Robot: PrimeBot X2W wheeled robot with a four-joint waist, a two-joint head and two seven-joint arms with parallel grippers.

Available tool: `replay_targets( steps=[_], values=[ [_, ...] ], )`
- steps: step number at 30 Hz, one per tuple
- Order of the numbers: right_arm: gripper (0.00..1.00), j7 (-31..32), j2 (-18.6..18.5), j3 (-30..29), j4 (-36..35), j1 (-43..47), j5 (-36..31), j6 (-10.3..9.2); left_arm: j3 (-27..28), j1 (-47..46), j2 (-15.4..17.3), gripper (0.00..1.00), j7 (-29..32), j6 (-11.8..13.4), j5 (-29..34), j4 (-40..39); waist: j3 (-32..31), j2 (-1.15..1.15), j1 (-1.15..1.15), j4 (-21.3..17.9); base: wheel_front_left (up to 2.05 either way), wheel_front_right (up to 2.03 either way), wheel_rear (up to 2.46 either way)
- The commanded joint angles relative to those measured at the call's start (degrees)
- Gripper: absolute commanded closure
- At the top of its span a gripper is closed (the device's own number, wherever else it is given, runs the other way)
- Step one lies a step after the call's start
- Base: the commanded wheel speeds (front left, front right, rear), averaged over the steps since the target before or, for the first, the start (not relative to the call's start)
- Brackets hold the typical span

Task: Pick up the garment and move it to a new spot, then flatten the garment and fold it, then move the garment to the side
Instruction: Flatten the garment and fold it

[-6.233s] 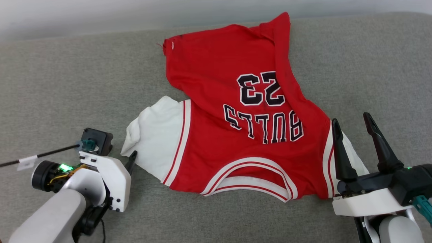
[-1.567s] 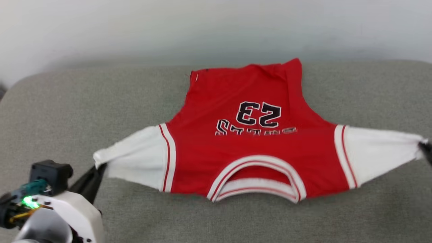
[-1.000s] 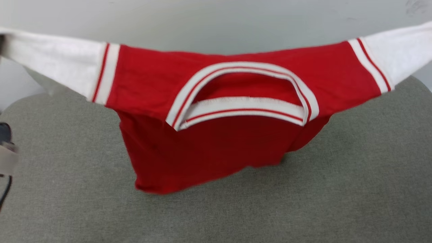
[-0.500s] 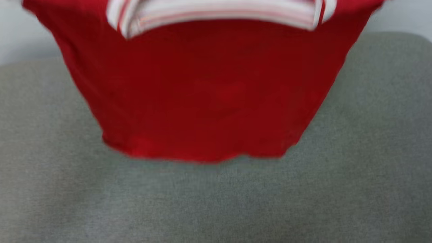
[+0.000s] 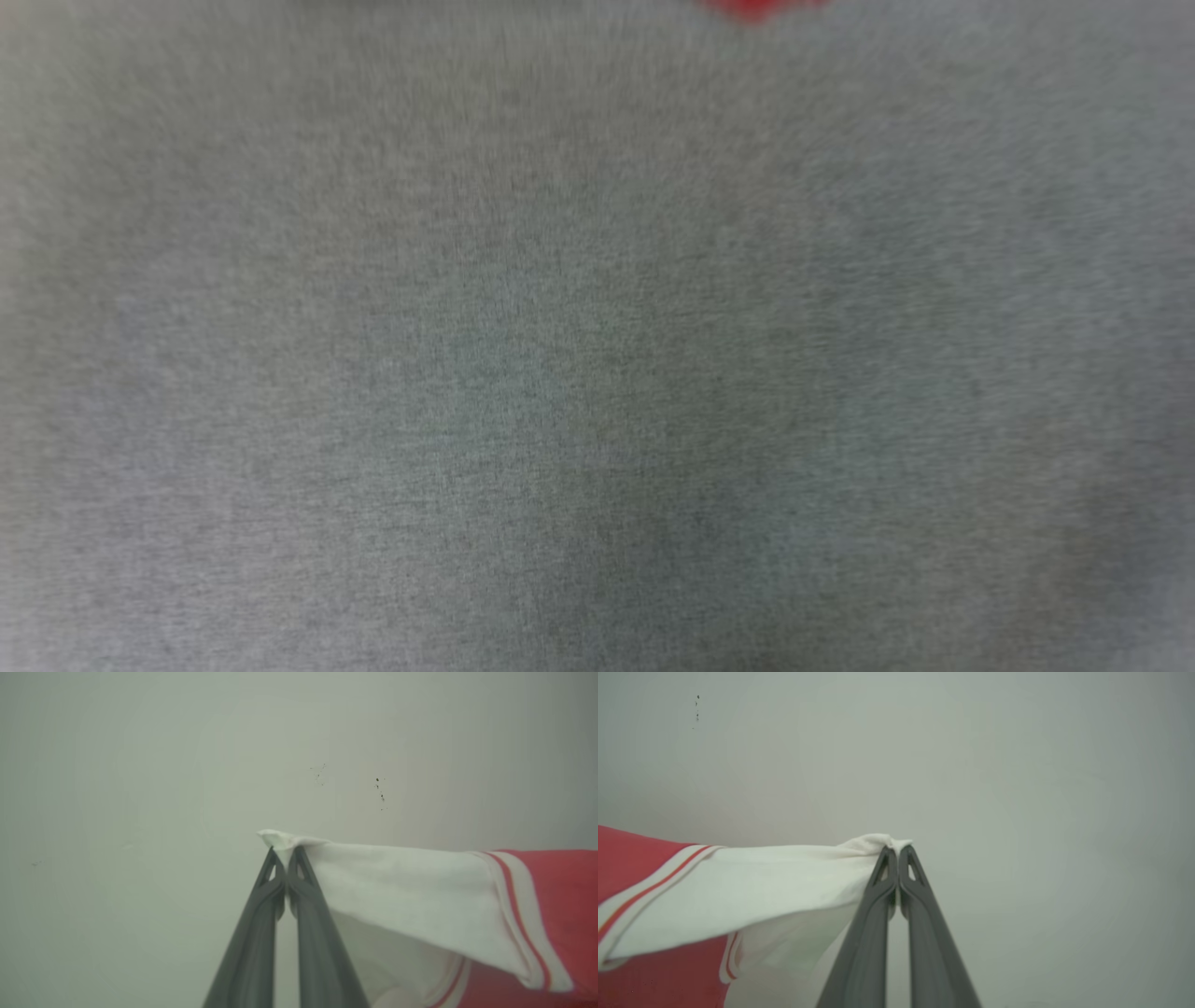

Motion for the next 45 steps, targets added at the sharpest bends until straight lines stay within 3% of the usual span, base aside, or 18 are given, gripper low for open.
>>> replay_targets(
  steps=[1, 6, 11, 16, 24, 34, 45],
  values=[
    [1.0, -3.86, 1.34, -0.55, 3.28, -4.34, -2.34, -0.05, -0.6, -5.01, -1.62, 1.0, -1.76, -0.74, 1.37, 3.73, 5.2, 0.0, -0.02, 0.94, 0.0, 0.0, 0.0],
    [1.0, -10.36, 3.22, -0.21, 11.16, -10.69, -6.27, -0.06, -2.3, -11.73, -5.55, 1.0, -6.19, -2.3, 3.23, 12.15, 8.85, 0.0, -0.02, 2.33, 0.0, 0.0, 0.0],
    [1.0, -13.61, 4.05, 0.83, 16.34, -10.53, -7.36, -0.06, -4.18, -11.68, -7.85, 1.0, -9.55, -3.83, 4.17, 17.4, 9.96, 0.0, -0.02, 3.45, 0.0, 0.0, 0.0],
    [1.0, -16.25, 4.26, 2.9, 21.08, -5.08, -6.82, -0.06, -7.32, -5.56, -10.45, 1.0, -13.36, -5.12, 4.38, 21.99, 8.98, 0.0, -0.02, 4.32, 0.0, 0.0, 0.0],
    [1.0, -15.68, 3.11, 6.0, 25.38, 9.32, -3.74, -0.06, -9.97, 11.95, -13.07, 1.0, -17.73, -4.03, 1.96, 26.16, 3.05, 0.0, -0.02, 5.3, 0.0, 0.0, 0.0],
    [1.0, -12.64, 0.05, 9.9, 25.14, 30.21, 2.81, -0.07, -13.17, 39.77, -11.54, 1.0, -15.53, -3.9, -4.07, 26.97, -9.24, 0.0, -0.02, 5.23, 0.0, 0.0, 0.0],
    [1.0, 0.17, -4.92, 11.36, 20.43, 51.48, 10.92, -0.09, -15.12, 61.19, -5.89, 1.0, -7.96, -0.66, -9.36, 17.46, -19.01, 0.0, -0.02, 4.88, 0.0, 0.0, 0.0]
  ],
)
